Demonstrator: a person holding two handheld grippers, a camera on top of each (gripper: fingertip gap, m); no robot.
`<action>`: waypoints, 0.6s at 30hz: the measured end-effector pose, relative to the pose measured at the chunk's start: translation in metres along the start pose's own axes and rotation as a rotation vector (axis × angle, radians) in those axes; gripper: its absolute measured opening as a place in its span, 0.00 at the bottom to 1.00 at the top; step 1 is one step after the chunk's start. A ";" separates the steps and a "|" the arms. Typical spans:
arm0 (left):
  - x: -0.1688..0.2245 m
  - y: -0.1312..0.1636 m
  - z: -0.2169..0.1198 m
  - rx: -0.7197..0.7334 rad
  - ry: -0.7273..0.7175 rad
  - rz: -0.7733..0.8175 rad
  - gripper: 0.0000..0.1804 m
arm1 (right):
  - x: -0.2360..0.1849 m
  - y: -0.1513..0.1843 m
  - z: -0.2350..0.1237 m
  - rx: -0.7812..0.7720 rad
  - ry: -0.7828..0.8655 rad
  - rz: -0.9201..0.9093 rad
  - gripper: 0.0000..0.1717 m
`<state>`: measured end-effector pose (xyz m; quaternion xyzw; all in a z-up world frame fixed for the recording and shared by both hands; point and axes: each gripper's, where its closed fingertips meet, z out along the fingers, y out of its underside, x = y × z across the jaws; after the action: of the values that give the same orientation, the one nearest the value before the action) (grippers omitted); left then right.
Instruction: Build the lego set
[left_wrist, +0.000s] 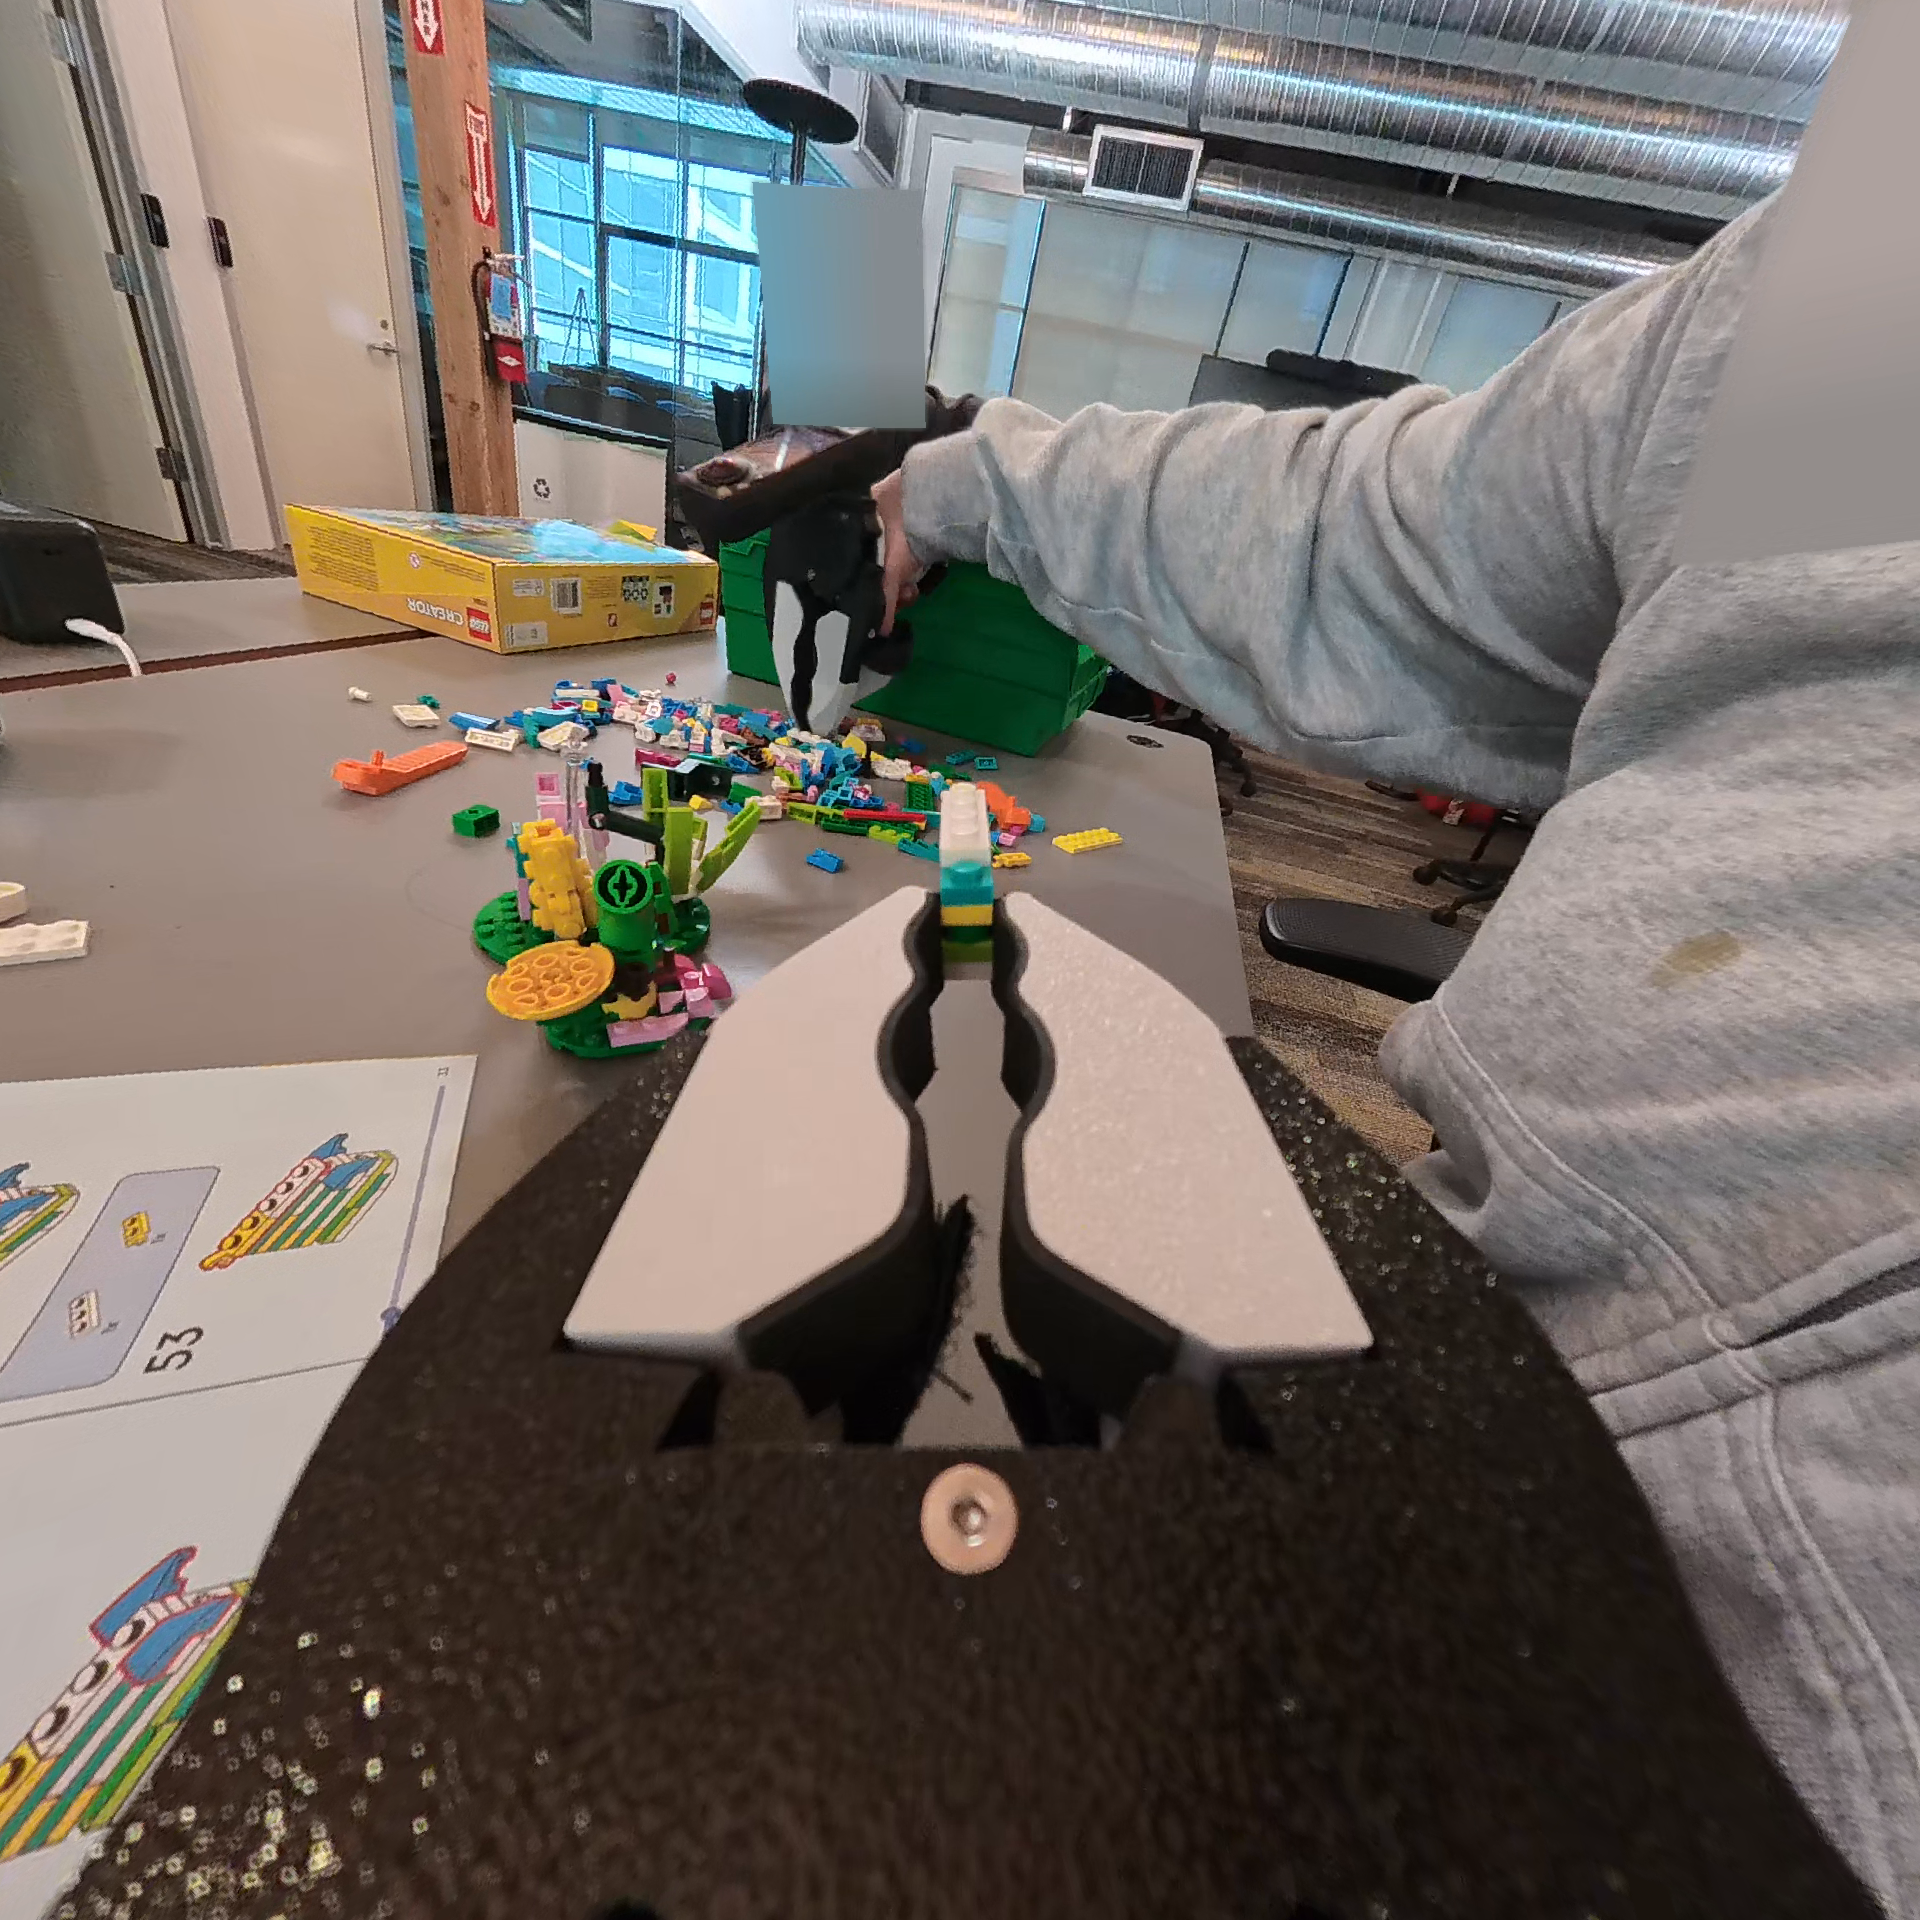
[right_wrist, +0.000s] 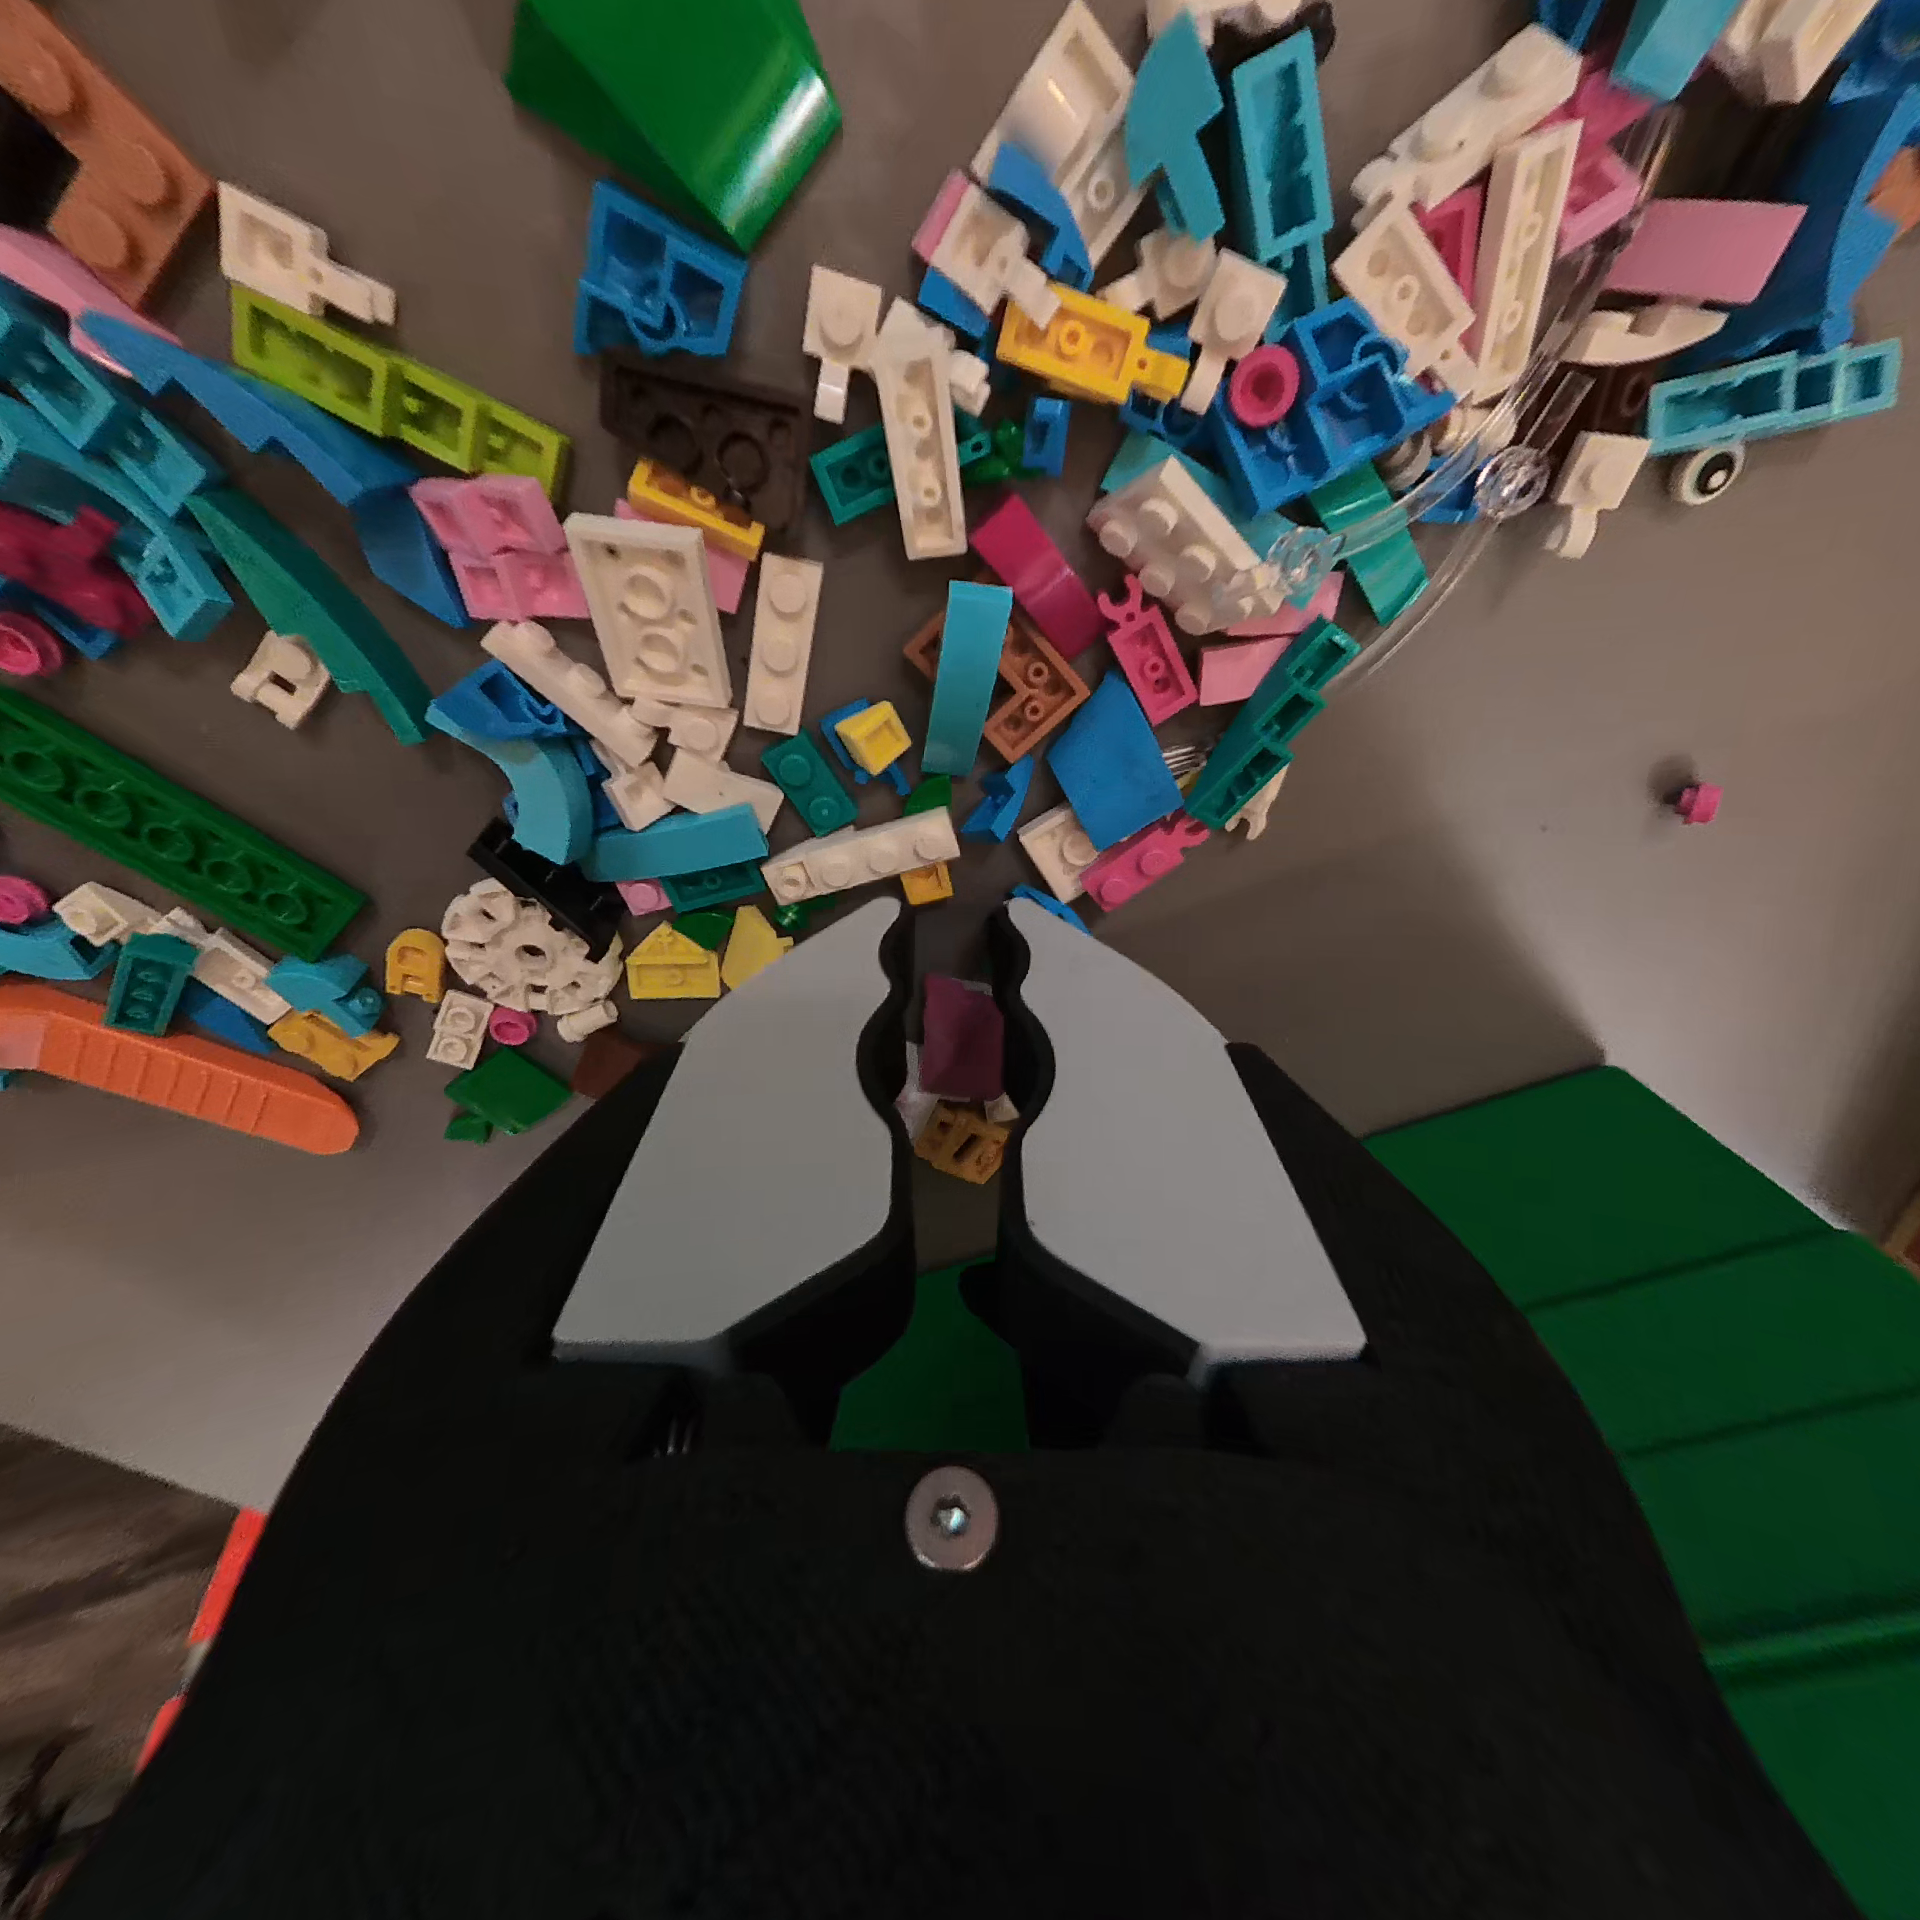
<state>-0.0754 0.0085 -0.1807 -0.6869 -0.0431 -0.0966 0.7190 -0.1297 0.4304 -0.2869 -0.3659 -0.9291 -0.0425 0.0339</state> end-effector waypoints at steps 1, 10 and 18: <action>0.000 0.000 0.000 -0.001 0.001 0.001 0.05 | 0.001 -0.001 0.000 0.014 0.016 -0.005 0.07; 0.001 0.001 0.001 -0.007 0.001 0.015 0.05 | -0.002 -0.007 -0.001 0.108 0.011 0.032 0.08; 0.001 0.001 0.001 -0.005 0.000 0.008 0.04 | -0.003 -0.008 -0.007 0.116 0.074 -0.028 0.04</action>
<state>-0.0747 0.0093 -0.1813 -0.6890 -0.0402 -0.0937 0.7176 -0.1323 0.4219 -0.2804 -0.3482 -0.9332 -0.0025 0.0890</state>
